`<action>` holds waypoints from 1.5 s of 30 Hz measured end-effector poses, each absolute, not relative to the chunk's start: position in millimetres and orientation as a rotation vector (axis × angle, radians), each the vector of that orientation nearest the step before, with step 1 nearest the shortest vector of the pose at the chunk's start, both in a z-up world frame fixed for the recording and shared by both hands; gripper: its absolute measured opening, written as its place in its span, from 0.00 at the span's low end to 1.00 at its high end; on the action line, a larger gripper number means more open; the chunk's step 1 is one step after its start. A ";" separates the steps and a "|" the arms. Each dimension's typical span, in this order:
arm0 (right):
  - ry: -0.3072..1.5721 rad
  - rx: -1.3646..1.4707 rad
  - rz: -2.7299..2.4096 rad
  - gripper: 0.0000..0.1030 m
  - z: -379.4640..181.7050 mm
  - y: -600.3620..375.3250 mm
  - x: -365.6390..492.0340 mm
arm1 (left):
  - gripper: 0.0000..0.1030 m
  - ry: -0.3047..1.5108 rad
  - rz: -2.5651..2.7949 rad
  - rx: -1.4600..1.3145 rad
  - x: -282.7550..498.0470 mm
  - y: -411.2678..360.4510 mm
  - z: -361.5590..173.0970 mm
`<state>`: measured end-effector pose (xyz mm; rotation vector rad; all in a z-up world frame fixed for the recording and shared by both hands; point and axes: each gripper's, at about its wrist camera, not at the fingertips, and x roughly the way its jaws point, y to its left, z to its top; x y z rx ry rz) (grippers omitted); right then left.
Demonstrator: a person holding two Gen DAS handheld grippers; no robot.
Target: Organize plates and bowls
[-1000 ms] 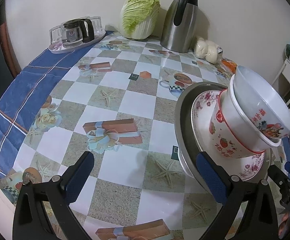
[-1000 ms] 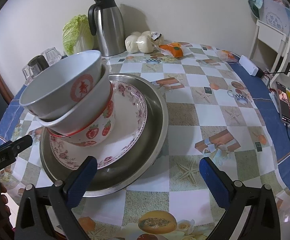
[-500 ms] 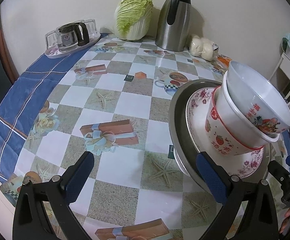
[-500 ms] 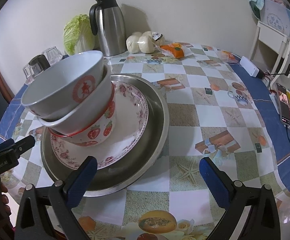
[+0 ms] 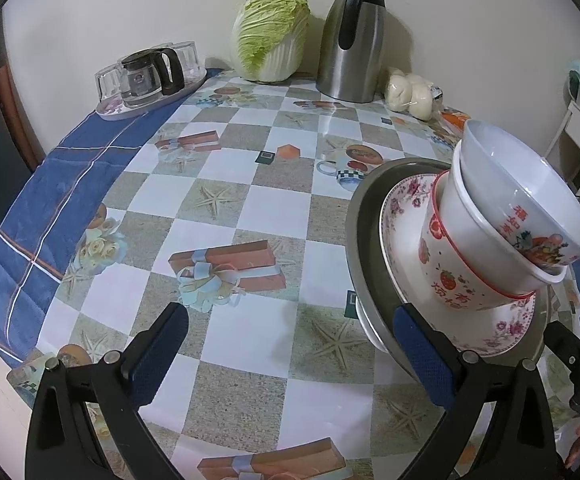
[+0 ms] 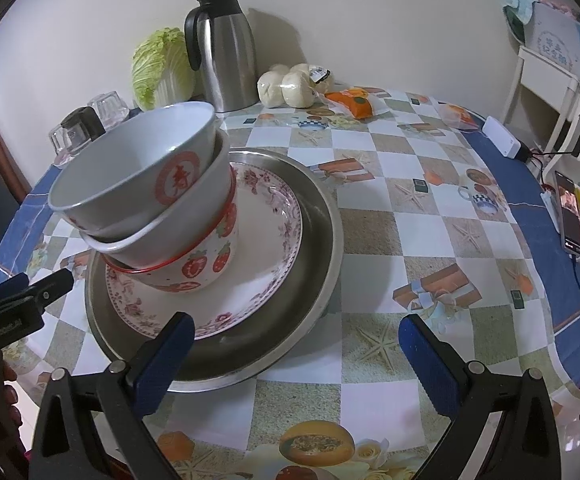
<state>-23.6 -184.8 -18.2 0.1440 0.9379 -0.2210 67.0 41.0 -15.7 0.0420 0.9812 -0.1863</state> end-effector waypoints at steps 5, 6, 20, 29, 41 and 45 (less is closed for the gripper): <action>0.934 0.143 -0.215 1.00 -17.2 -184.5 -24.2 | 0.99 0.980 -0.191 0.048 67.0 40.5 -16.0; 0.935 0.143 -0.216 1.00 -17.2 -184.3 -24.1 | 0.99 0.981 -0.191 0.050 67.1 39.9 -16.2; 0.935 0.145 -0.217 1.00 -17.0 -184.3 -24.0 | 0.99 0.982 -0.185 0.053 66.3 39.3 -16.3; 0.939 0.141 -0.213 1.00 -17.2 -183.4 -24.0 | 0.99 0.984 -0.188 0.053 66.4 39.5 -16.7; 0.943 0.139 -0.212 1.00 -17.7 -182.7 -23.5 | 0.99 0.997 -0.178 0.051 67.0 39.7 -19.3; 0.943 0.139 -0.213 1.00 -17.7 -182.6 -23.1 | 0.99 0.997 -0.176 0.051 66.8 39.4 -19.4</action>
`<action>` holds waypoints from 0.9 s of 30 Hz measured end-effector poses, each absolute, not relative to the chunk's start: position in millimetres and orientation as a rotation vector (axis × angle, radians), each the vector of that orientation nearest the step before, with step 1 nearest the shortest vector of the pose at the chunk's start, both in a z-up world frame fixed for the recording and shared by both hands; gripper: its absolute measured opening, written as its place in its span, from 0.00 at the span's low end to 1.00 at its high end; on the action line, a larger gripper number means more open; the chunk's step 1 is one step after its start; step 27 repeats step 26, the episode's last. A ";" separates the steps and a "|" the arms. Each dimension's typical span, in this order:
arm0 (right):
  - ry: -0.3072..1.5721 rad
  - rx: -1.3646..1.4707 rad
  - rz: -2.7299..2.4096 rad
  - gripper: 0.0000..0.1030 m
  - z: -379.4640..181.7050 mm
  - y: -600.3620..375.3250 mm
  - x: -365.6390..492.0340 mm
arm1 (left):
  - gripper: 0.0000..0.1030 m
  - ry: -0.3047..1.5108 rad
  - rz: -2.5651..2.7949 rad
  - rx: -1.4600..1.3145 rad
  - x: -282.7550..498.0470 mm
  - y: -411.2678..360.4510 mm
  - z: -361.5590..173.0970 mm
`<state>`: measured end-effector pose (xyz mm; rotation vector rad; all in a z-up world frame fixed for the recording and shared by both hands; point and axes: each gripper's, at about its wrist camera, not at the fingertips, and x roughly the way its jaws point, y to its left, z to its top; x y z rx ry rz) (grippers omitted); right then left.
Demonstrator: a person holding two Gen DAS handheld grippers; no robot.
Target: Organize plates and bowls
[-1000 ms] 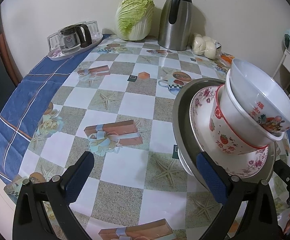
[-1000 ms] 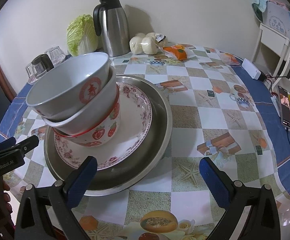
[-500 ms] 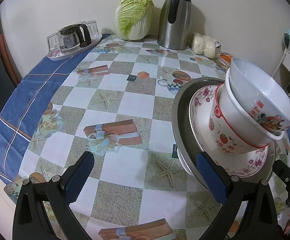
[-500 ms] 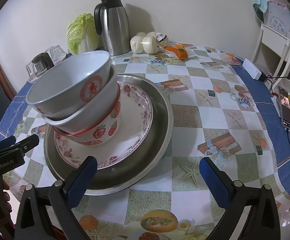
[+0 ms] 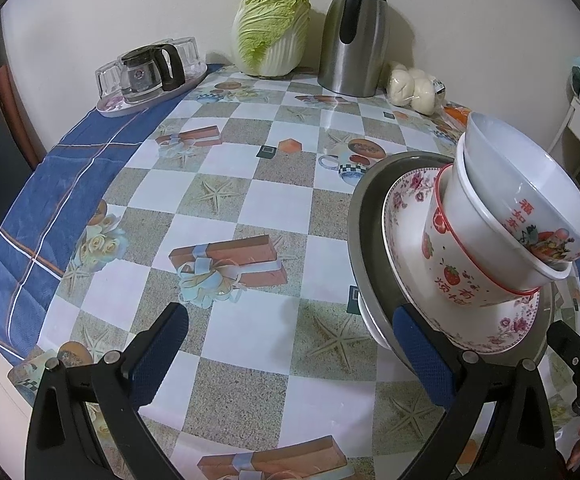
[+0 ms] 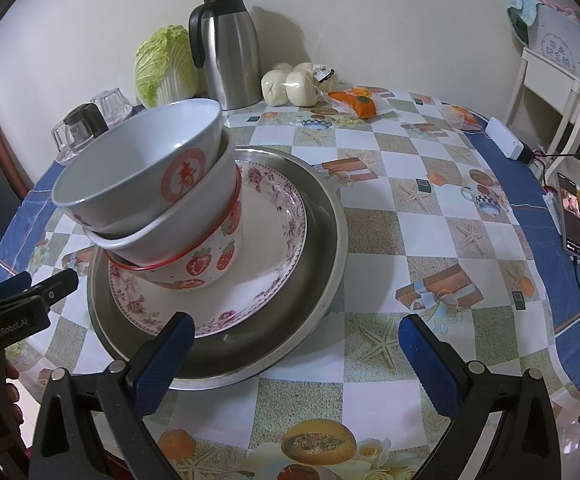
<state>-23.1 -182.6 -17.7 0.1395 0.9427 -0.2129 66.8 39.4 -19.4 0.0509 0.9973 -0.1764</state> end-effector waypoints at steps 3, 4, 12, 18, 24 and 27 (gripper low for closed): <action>0.944 0.139 -0.212 1.00 -17.8 -182.4 -23.0 | 0.99 1.004 -0.173 0.049 67.0 39.6 -20.0; 0.945 0.138 -0.212 1.00 -17.7 -182.2 -23.3 | 0.99 1.006 -0.173 0.049 67.3 40.0 -20.2; 0.945 0.138 -0.211 1.00 -18.9 -182.0 -22.8 | 0.99 1.009 -0.181 0.046 67.1 40.3 -20.7; 0.946 0.137 -0.211 1.00 -19.0 -181.8 -22.8 | 0.99 1.000 -0.186 0.038 65.4 40.2 -18.7; 0.948 0.138 -0.208 1.00 -21.2 -182.1 -22.8 | 0.99 0.994 -0.178 0.004 65.4 45.8 -16.8; 0.948 0.137 -0.209 1.00 -21.1 -182.1 -22.6 | 0.99 0.996 -0.179 0.003 66.1 45.6 -17.1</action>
